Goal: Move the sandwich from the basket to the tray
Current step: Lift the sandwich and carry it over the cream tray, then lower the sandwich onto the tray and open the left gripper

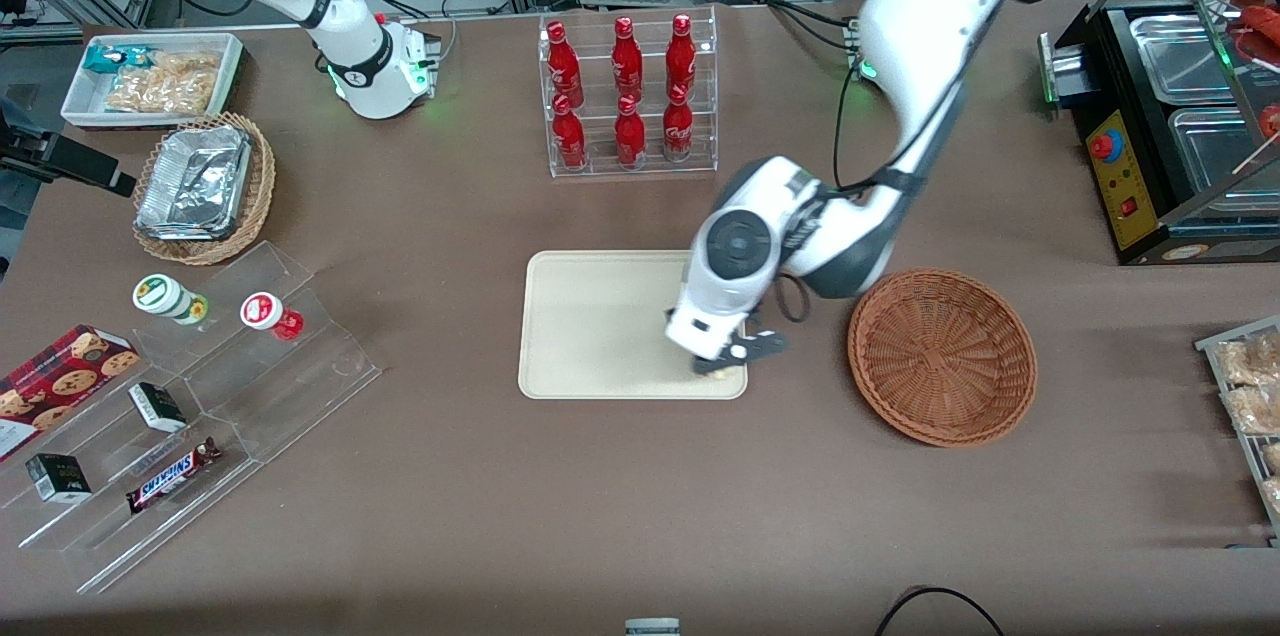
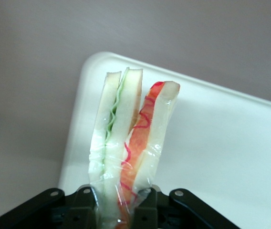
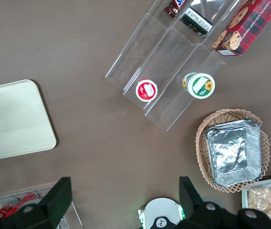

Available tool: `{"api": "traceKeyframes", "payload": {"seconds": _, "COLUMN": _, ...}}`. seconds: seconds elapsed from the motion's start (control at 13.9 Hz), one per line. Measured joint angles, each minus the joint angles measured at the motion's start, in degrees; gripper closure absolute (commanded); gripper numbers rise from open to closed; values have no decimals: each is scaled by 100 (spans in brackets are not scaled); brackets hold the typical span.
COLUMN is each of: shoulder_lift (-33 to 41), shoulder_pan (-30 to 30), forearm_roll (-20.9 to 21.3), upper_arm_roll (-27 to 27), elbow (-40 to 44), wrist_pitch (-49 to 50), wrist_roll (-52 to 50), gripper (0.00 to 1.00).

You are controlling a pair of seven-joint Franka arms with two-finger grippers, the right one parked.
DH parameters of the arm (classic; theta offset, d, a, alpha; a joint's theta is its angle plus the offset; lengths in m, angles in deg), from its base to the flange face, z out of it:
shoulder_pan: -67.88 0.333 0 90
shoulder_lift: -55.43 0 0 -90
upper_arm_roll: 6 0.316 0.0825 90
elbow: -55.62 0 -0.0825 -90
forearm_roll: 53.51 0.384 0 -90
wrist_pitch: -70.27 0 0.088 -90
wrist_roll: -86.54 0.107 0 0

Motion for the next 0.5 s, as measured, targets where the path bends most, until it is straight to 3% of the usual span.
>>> {"api": "traceKeyframes", "payload": {"seconds": 0.22, "shoulder_lift": -560, "shoulder_pan": -363, "forearm_roll": 25, "upper_arm_roll": 16, "elbow": 672, "wrist_pitch": 3, "wrist_roll": -52, "gripper": 95}}
{"api": "traceKeyframes", "payload": {"seconds": 0.5, "shoulder_lift": -1037, "shoulder_pan": -633, "forearm_roll": 249, "upper_arm_roll": 23, "elbow": 865, "wrist_pitch": 5, "wrist_roll": -125, "gripper": 93}}
